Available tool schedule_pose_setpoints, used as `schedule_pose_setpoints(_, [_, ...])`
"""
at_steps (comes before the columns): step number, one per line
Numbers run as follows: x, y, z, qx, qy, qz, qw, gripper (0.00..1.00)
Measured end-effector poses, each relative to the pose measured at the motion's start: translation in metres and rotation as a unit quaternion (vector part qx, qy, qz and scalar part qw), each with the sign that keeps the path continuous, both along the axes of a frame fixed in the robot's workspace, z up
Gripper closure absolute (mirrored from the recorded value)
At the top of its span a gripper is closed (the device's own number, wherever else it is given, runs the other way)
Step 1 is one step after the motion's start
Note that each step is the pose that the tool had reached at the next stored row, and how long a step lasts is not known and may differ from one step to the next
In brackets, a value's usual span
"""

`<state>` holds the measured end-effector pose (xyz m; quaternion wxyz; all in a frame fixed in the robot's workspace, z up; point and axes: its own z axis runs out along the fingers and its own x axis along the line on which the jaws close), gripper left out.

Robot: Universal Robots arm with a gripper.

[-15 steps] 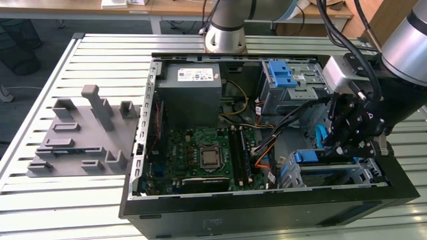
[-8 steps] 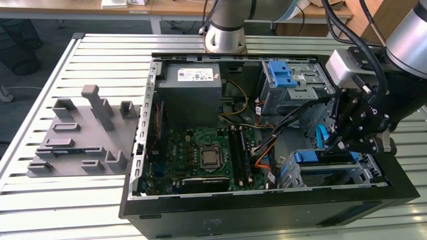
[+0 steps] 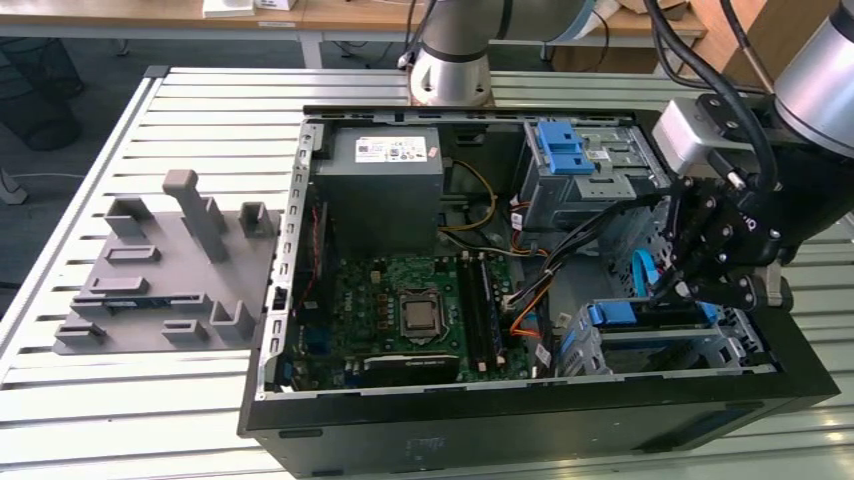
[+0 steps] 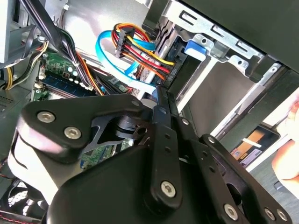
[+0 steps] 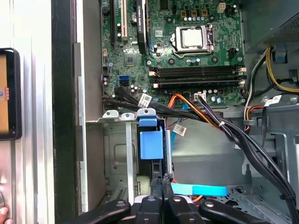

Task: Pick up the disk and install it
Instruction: 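Insert the second disk wire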

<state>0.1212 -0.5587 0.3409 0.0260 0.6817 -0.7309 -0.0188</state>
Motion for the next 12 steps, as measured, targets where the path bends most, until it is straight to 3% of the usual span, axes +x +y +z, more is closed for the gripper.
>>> schedule_pose_setpoints(8, [-0.0002,-0.0010,-0.0031,0.0056,0.0000,0.000,1.0000,0.85])
schedule_pose_setpoints(12, [0.0005,-0.0010,-0.0062,0.0061,0.0000,0.000,1.0000,0.85])
